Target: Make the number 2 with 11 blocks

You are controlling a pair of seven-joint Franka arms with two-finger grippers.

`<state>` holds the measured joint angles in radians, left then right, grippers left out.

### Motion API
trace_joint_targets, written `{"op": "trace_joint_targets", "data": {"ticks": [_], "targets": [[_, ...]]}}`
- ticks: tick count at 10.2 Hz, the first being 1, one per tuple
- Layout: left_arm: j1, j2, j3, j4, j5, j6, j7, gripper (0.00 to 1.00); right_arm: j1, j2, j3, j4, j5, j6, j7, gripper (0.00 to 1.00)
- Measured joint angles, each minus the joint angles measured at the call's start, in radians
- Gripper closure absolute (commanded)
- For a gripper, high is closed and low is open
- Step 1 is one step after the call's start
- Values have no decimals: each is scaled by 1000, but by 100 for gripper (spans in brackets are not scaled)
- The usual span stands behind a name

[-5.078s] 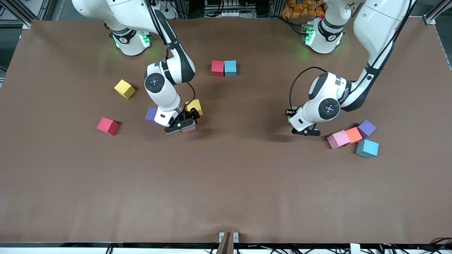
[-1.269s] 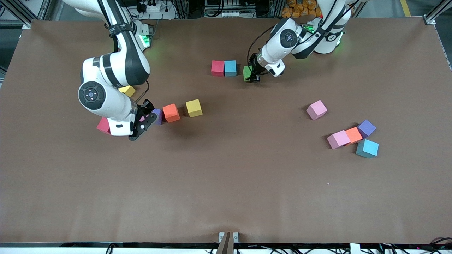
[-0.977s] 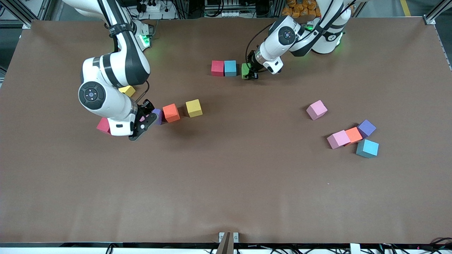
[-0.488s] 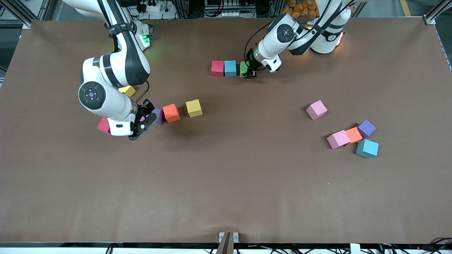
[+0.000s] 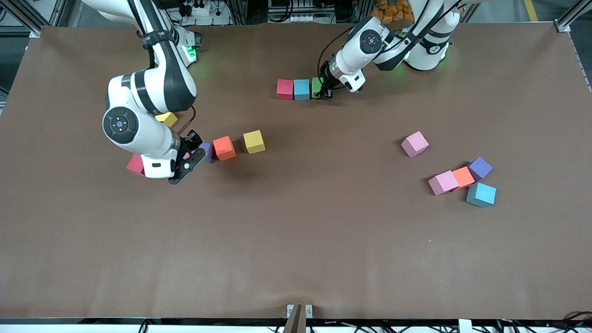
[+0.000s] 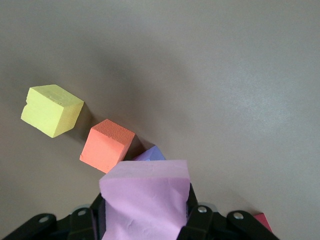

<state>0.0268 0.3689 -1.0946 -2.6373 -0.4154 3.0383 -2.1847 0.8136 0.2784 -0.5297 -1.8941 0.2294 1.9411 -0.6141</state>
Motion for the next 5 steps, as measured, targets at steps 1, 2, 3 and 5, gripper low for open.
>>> {"op": "trace_joint_targets", "data": {"ticks": [1,2,3,5], "targets": [[0,4,0,0,0,0,0,100,0,0,0,0,0,0,0,100],[-1,7,0,0,0,0,0,100,0,0,0,0,0,0,0,100],[-1,11,0,0,0,0,0,100,0,0,0,0,0,0,0,100],[-9,23,0,0,0,1,0,100,0,0,0,0,0,0,0,100]]}}
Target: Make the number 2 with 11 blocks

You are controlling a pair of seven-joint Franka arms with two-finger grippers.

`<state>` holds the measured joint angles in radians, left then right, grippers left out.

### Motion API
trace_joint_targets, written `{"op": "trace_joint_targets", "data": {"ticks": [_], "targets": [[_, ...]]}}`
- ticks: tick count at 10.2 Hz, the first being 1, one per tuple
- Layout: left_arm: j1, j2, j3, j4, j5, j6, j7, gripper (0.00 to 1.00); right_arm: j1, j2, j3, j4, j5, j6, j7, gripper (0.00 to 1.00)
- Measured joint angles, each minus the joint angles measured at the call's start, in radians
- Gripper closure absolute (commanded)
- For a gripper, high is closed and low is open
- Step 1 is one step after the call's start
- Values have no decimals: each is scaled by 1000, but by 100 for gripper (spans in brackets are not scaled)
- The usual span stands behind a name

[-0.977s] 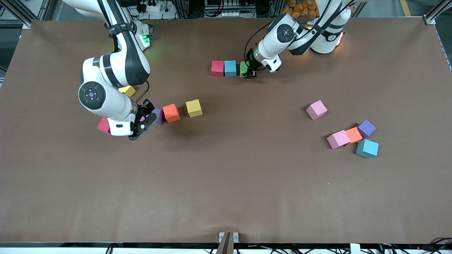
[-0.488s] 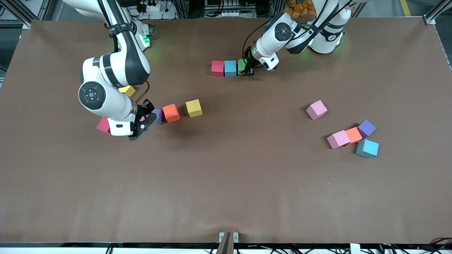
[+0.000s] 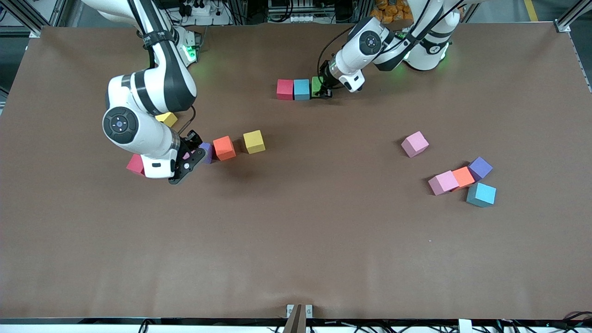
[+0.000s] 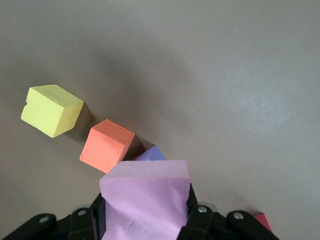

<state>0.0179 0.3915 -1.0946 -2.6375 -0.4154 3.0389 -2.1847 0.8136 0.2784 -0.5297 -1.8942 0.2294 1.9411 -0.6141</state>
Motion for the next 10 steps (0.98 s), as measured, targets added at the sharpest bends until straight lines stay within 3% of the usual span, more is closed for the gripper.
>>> {"op": "trace_joint_targets", "data": {"ticks": [10], "targets": [[-11,11,0,0,0,3,6,100,0,0,0,-3,0,0,0,100]]}}
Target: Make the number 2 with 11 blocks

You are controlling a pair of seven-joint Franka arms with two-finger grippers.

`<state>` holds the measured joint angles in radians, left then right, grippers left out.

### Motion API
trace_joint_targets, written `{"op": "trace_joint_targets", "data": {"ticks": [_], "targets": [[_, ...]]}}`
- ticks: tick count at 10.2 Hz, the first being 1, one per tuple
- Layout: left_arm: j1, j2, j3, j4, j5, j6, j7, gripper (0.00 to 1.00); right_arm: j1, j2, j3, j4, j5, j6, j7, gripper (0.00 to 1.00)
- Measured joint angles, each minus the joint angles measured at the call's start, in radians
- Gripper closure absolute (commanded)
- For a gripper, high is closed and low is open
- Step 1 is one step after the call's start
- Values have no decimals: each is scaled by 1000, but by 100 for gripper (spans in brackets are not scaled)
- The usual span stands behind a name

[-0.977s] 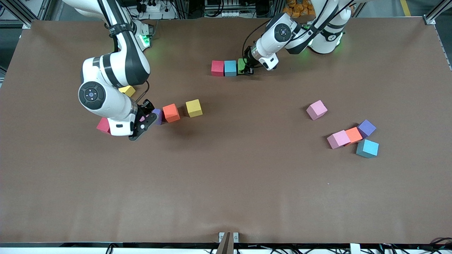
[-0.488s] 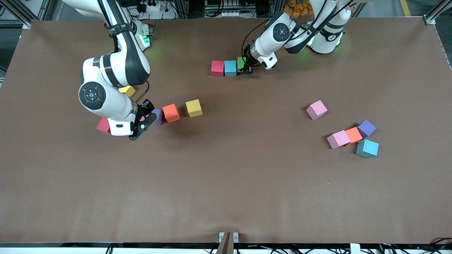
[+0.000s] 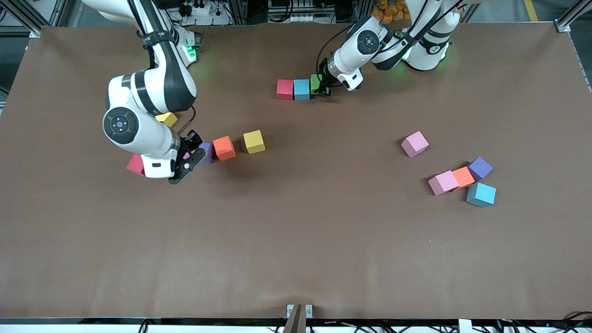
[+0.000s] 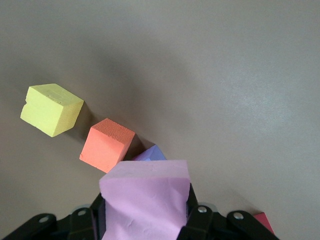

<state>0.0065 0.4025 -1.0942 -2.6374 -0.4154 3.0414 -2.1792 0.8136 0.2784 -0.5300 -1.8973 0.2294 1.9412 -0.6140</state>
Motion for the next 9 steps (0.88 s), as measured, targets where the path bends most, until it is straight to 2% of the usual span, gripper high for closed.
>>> {"op": "trace_joint_targets", "data": {"ticks": [9], "targets": [[0,10,33,1,0,18,63,100,0,0,0,0,0,0,0,100]]}}
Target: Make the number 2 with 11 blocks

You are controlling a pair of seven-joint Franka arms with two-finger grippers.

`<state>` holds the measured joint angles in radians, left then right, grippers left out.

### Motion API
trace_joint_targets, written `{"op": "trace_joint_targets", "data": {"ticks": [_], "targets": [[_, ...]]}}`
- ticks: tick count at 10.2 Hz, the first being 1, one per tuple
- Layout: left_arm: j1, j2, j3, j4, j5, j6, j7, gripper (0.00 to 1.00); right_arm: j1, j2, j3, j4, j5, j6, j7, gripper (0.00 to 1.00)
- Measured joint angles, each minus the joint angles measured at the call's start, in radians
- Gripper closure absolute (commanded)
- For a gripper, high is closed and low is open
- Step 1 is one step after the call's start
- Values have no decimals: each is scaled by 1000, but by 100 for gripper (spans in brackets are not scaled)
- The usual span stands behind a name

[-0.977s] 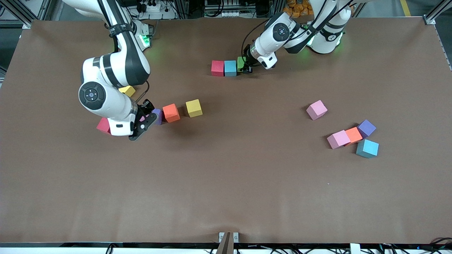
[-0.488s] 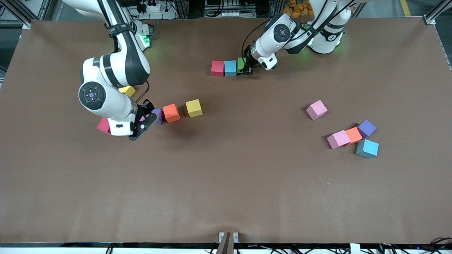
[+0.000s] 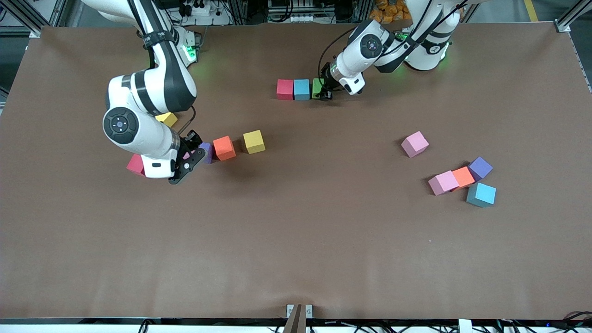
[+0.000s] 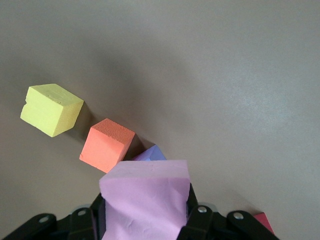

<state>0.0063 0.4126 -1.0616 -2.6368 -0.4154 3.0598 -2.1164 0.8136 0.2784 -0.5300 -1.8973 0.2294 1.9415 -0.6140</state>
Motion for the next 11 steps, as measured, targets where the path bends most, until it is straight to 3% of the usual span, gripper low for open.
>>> {"op": "trace_joint_targets", "data": {"ticks": [11], "targets": [[-62,23,63,23,0,4,0,100,0,0,0,0,0,0,0,100]]}}
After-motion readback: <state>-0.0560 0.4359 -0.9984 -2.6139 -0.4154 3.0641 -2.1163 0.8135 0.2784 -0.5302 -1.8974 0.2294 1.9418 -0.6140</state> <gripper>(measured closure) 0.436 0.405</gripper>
